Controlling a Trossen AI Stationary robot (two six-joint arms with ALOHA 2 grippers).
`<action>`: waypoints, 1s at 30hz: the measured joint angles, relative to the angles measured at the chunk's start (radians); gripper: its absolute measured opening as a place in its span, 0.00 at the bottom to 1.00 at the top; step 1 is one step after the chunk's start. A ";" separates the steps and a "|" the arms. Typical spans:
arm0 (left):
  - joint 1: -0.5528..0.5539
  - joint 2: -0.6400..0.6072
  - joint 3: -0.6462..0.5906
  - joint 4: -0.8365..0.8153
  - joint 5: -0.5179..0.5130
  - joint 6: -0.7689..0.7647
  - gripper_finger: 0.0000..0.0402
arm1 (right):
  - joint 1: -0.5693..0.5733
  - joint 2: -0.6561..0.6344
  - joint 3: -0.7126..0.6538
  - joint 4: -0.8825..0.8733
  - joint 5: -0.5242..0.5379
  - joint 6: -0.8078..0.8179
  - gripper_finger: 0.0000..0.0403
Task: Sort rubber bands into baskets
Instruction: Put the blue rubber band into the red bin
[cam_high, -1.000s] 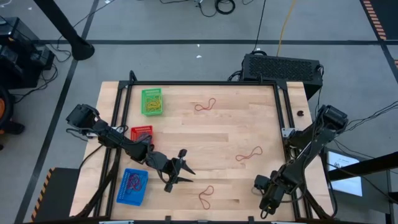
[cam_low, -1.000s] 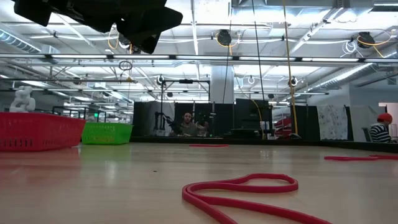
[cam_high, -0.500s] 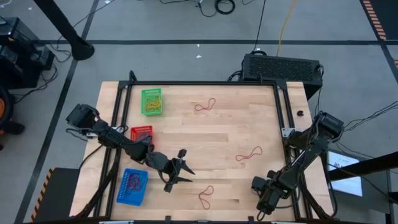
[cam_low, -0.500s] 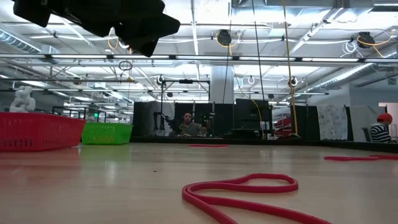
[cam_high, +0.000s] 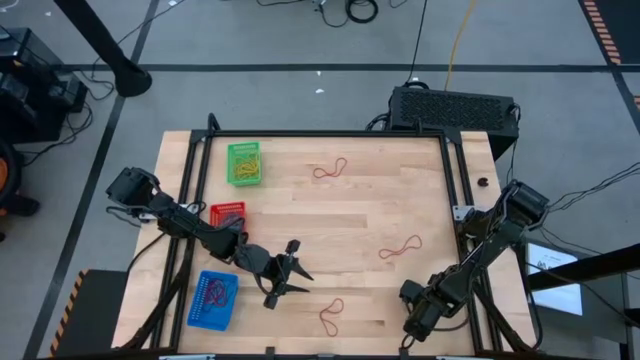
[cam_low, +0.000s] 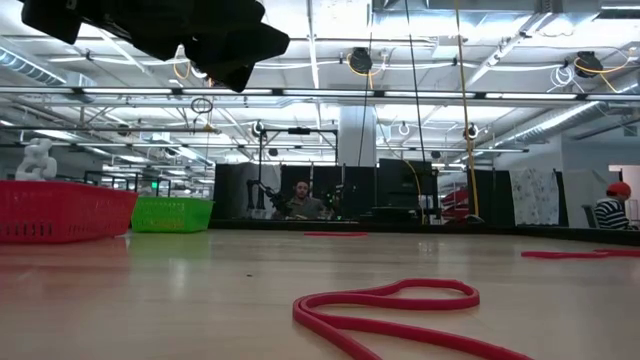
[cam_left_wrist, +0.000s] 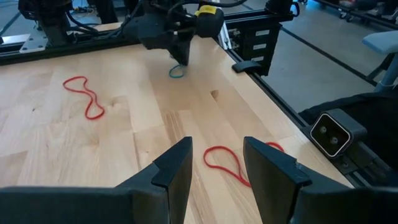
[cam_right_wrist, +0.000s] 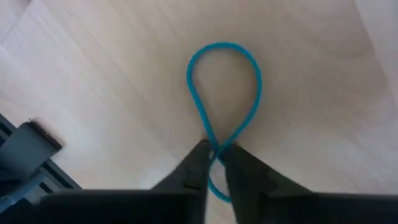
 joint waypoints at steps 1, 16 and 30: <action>0.000 0.000 0.000 0.000 0.000 0.000 0.37 | -0.005 0.001 0.009 -0.013 -0.004 -0.014 0.05; -0.001 0.046 0.001 0.109 0.000 -0.001 0.37 | -0.045 -0.130 0.263 -0.332 0.368 -0.192 0.00; 0.034 0.414 0.063 0.766 -0.080 -0.053 0.37 | -0.118 -0.166 0.286 0.084 0.788 -0.633 0.00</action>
